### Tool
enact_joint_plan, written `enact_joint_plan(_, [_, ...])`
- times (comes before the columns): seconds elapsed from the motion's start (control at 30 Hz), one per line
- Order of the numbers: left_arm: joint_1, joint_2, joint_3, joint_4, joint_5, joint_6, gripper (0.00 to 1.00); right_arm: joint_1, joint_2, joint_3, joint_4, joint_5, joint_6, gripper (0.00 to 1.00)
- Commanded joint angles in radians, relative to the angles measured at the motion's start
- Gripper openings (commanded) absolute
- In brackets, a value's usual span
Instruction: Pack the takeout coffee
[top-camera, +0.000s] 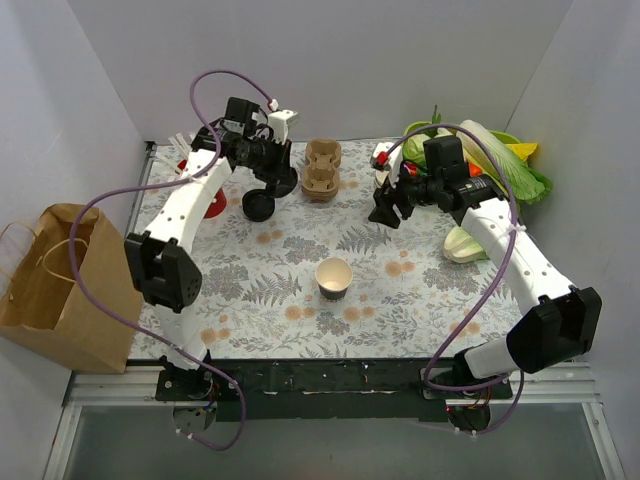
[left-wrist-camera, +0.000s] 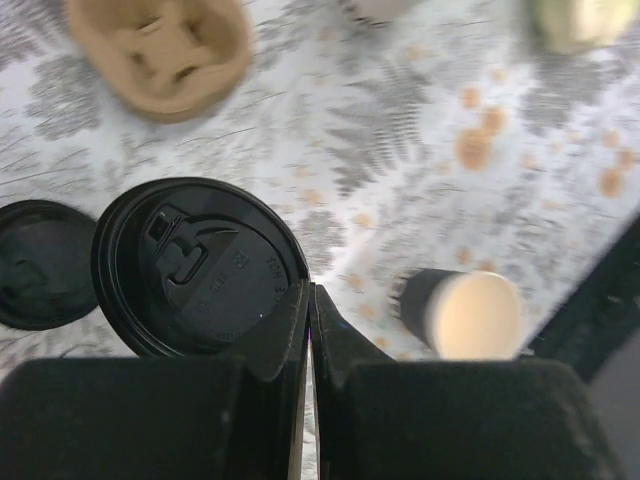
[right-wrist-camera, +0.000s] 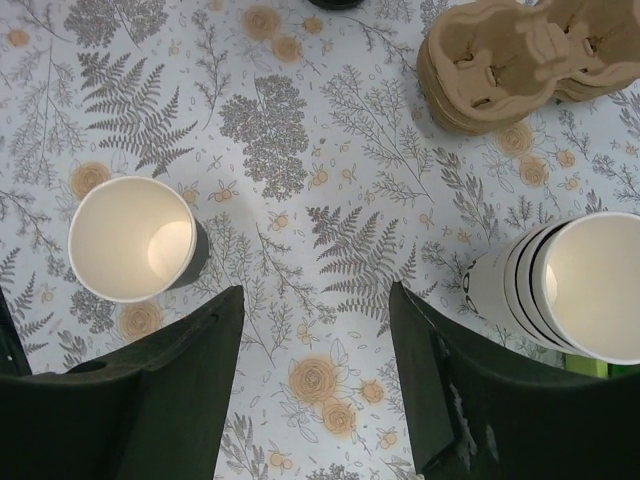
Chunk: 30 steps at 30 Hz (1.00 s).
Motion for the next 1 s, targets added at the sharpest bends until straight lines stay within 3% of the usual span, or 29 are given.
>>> enact_joint_plan(0.0, [-0.003,-0.157,-0.071,0.025,0.313,-0.038,0.00,-0.051,-0.016,0.013,0.088,-0.141,0.154,0.67])
enact_joint_plan(0.2, [-0.038,-0.249,-0.172,0.017,0.537,-0.028,0.00,-0.058,-0.095,-0.073,0.201,-0.190,0.283,0.68])
enact_joint_plan(0.4, [-0.046,-0.378,-0.400,0.210,0.677,-0.055,0.00,-0.058,-0.160,-0.041,0.034,-0.199,0.189,0.71])
enact_joint_plan(0.53, [-0.103,-0.453,-0.581,0.467,0.774,-0.228,0.00,-0.058,-0.212,-0.062,-0.030,-0.190,0.166,0.74])
enact_joint_plan(0.57, [-0.107,-0.470,-0.630,0.598,0.789,-0.345,0.00,-0.058,-0.242,-0.096,-0.033,-0.190,0.163,0.74])
enact_joint_plan(0.67, [-0.114,-0.514,-0.764,0.789,0.835,-0.522,0.00,-0.058,-0.276,-0.110,-0.072,-0.210,0.146,0.75])
enact_joint_plan(0.97, [-0.133,-0.505,-0.928,1.116,0.855,-0.791,0.00,-0.058,-0.277,-0.222,-0.167,-0.268,0.063,0.74])
